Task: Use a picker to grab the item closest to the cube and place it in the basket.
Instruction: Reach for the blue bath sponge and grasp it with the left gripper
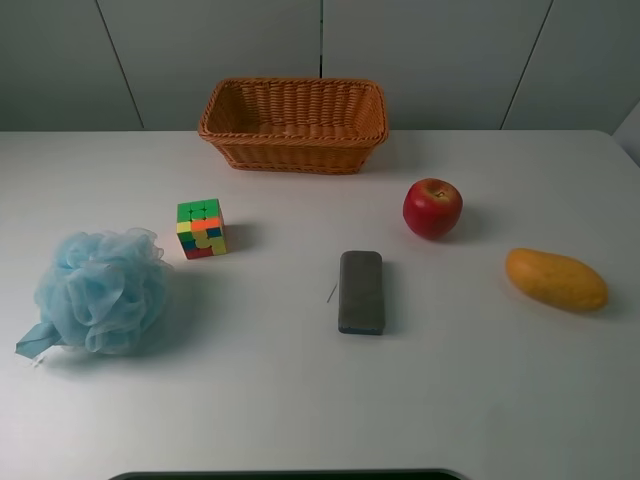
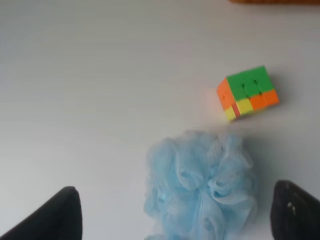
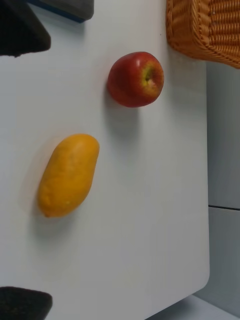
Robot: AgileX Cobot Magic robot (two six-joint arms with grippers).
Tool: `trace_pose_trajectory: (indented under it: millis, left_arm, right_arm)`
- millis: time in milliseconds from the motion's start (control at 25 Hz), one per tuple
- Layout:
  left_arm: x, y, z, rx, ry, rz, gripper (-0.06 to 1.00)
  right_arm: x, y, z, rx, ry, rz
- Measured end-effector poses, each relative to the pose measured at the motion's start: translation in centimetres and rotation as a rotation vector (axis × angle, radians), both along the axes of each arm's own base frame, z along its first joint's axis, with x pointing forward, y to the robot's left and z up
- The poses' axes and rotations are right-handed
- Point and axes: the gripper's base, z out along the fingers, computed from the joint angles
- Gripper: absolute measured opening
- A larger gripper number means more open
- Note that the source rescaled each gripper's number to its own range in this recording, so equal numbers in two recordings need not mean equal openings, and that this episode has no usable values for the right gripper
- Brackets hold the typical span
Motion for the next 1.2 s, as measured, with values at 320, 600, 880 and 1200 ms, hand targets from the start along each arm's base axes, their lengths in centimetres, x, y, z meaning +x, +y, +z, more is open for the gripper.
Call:
trace_pose_trajectory:
  millis: [320, 600, 880, 1200]
  left_arm:
    - [4.3, -5.1, -5.9, 0.110, 0.244, -0.143, 0.98]
    - [6.2, -6.3, -11.4, 0.175, 0.421, -0.157, 0.98]
    - [6.4, -6.5, -17.0, 0.182, 0.468, -0.165, 0.98]
    - [6.0, -6.6, -22.1, 0.166, 0.490, -0.187, 0.98]
  right_arm:
    - [0.0, 0.0, 0.0, 0.000, 0.000, 0.000]
    - [0.0, 0.0, 0.0, 0.000, 0.000, 0.000]
    - [0.0, 0.0, 0.0, 0.000, 0.000, 0.000]
    - [0.0, 0.0, 0.0, 0.000, 0.000, 0.000]
